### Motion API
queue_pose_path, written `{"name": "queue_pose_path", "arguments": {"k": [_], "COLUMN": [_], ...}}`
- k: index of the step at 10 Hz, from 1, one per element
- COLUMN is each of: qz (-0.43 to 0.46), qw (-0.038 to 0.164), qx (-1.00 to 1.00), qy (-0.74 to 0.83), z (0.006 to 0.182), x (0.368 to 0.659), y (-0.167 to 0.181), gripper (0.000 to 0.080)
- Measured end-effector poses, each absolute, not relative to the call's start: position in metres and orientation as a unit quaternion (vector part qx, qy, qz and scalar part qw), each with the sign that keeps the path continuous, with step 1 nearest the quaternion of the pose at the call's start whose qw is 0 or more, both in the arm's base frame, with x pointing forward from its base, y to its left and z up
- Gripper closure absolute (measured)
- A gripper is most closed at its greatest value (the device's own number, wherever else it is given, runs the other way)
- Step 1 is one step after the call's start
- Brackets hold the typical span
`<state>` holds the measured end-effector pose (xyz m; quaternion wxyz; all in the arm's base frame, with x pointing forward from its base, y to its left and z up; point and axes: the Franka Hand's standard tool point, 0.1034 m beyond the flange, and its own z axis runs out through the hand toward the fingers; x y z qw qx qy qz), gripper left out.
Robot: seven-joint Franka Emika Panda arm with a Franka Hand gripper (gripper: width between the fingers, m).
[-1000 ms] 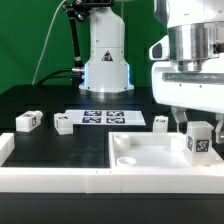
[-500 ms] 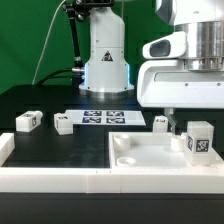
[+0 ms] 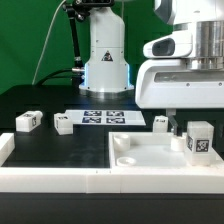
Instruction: Assemble one leg
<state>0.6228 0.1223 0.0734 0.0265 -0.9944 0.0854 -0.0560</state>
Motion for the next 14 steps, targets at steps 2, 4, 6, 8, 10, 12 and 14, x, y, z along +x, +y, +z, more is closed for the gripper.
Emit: {"name": "queue_pose_path", "arguments": {"k": [2,4,6,8,10,12,14], "qz": [-0.056,-0.060,-0.064,-0.066,-0.062,-0.066,-0.066], "qw": [0.025,0.028,0.027,0.016,0.014,0.007,0.000], "qx": [-0.994,-0.989,-0.975,-0.956,-0.931,-0.903,-0.887], "qy": [0.087,0.131,0.212,0.286,0.359,0.425,0.458], "z": [0.073,0.073,0.074,0.073,0.073,0.073,0.073], "x": [0.623,0.622,0.621,0.619,0.618,0.617,0.615], "y": [0.119,0.119,0.116,0.103,0.091,0.080,0.072], "gripper": [0.0508,0.0508,0.0508,0.0506,0.0501,0.0488,0.0488]}}
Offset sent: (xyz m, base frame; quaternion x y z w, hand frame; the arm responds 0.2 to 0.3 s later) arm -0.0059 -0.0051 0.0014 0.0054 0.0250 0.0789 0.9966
